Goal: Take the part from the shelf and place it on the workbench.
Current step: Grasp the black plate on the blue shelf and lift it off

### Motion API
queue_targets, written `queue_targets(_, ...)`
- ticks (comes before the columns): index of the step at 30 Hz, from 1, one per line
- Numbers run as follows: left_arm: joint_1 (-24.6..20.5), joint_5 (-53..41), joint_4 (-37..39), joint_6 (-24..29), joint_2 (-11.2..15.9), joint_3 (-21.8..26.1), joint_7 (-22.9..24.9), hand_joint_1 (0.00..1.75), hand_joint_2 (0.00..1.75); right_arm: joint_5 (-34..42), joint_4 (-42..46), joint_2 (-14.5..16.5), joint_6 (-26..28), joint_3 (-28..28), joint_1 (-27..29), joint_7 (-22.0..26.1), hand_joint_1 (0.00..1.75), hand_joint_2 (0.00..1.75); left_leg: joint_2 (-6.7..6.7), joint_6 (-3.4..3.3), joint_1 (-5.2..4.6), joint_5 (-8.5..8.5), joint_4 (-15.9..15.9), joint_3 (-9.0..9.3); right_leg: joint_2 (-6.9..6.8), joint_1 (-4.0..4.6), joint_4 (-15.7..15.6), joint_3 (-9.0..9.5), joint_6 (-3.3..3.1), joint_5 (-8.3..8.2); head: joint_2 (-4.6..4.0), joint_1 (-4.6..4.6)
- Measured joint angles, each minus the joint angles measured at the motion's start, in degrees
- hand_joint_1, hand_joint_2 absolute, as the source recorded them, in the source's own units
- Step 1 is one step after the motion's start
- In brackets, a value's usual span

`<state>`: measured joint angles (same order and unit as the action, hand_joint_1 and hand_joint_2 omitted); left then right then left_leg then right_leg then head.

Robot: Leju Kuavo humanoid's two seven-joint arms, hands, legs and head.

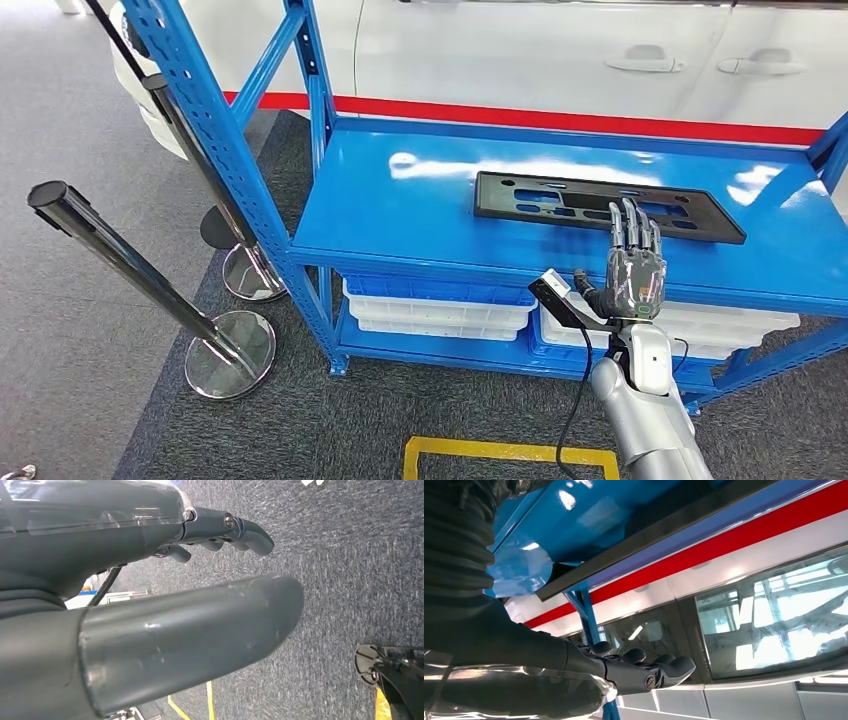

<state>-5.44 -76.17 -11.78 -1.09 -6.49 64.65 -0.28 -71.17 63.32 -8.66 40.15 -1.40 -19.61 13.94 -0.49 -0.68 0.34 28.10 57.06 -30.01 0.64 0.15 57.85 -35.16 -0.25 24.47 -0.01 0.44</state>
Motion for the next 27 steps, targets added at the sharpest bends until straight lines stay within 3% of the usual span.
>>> queue_targets(11,0.0,0.0,0.0,0.0,0.0,0.0,0.0,0.00,0.00,0.0,0.0,0.0,0.0,0.0,0.0,0.1,0.00,1.75,0.00,0.04,-0.04,0.00,0.1,-0.01,-0.01,-0.21,0.0,0.04,0.00,-0.07,0.01,0.00)
queue_targets(12,0.0,0.0,0.0,0.0,0.0,0.0,0.0,0.00,0.00,0.0,0.0,0.0,0.0,0.0,0.0,0.1,0.00,1.75,0.00,-0.03,-0.13,0.03,0.2,-0.06,-0.02,-0.33,-0.2,0.10,0.13,-0.20,0.01,0.00)
queue_targets(15,0.0,0.0,0.0,-0.1,0.1,0.0,-0.1,0.00,0.00,0.0,0.2,0.0,0.0,0.0,0.0,0.2,0.00,1.75,0.14,-1.11,0.10,-1.04,-1.9,1.10,-0.09,-0.45,-0.7,0.55,0.88,-0.24,0.00,0.00)
queue_targets(17,-0.1,0.0,0.0,-0.2,0.1,0.0,-0.1,0.00,0.00,0.0,0.3,0.0,0.1,-0.1,0.0,0.4,0.00,1.75,0.35,-1.57,0.65,-2.00,-3.8,2.32,-0.18,-0.61,3.0,-1.08,1.46,1.90,0.01,0.01)
queue_targets(19,-0.1,0.0,0.0,-0.2,0.0,0.0,-0.2,0.00,0.00,0.0,0.3,0.0,0.1,-0.1,0.3,0.5,0.00,1.75,0.42,-1.50,0.89,-2.00,-4.1,2.54,-0.23,-1.25,9.9,-4.73,2.25,4.74,0.01,0.02)
queue_targets(20,-0.1,-0.1,0.0,-0.2,0.0,-0.1,-0.2,0.00,0.00,0.0,0.3,0.0,0.1,-0.2,0.5,0.5,0.00,1.75,0.40,-1.24,1.10,-1.80,-3.9,2.60,-0.27,-1.67,12.4,-6.14,2.70,5.21,0.01,0.02)
queue_targets(21,0.0,-0.1,0.0,-0.2,0.0,-0.1,-0.1,0.00,0.00,0.0,0.3,0.0,0.1,-0.2,0.6,0.5,0.00,1.75,0.37,-0.83,1.40,-1.48,-3.7,2.68,-0.34,-2.12,13.0,-6.71,3.21,4.67,0.01,0.02)
queue_targets(22,0.1,-0.2,0.0,-0.2,0.0,-0.1,-0.1,0.00,0.00,0.0,0.3,0.0,0.1,-0.2,0.7,0.5,0.00,1.75,0.32,-0.28,1.81,-1.02,-3.2,2.77,-0.45,-2.61,11.4,-6.14,3.81,3.10,0.01,0.02)
queue_targets(24,0.1,-0.2,0.0,-0.1,0.2,-0.1,-0.1,0.00,0.00,0.0,0.2,0.1,0.1,-0.2,0.7,0.5,0.00,1.75,0.18,1.19,2.49,0.40,-1.8,2.64,-0.63,-3.52,5.2,-3.19,5.16,-0.11,0.00,0.05)
queue_targets(25,0.0,-0.3,0.0,-0.1,0.3,-0.1,-0.1,0.00,0.00,-0.1,0.2,0.1,0.1,-0.2,0.7,0.5,0.00,1.75,0.12,1.94,2.61,1.19,-0.8,2.40,-0.53,-3.73,3.0,-2.07,5.10,-0.68,0.00,0.01)
queue_targets(27,-0.1,-0.5,-0.1,0.0,0.4,-0.2,-0.1,0.00,0.00,-0.1,0.1,0.1,0.1,-0.3,0.8,0.5,0.00,1.75,0.02,2.95,2.55,2.08,0.2,1.98,-0.20,-3.52,2.3,-1.71,3.94,0.26,0.00,-0.07)
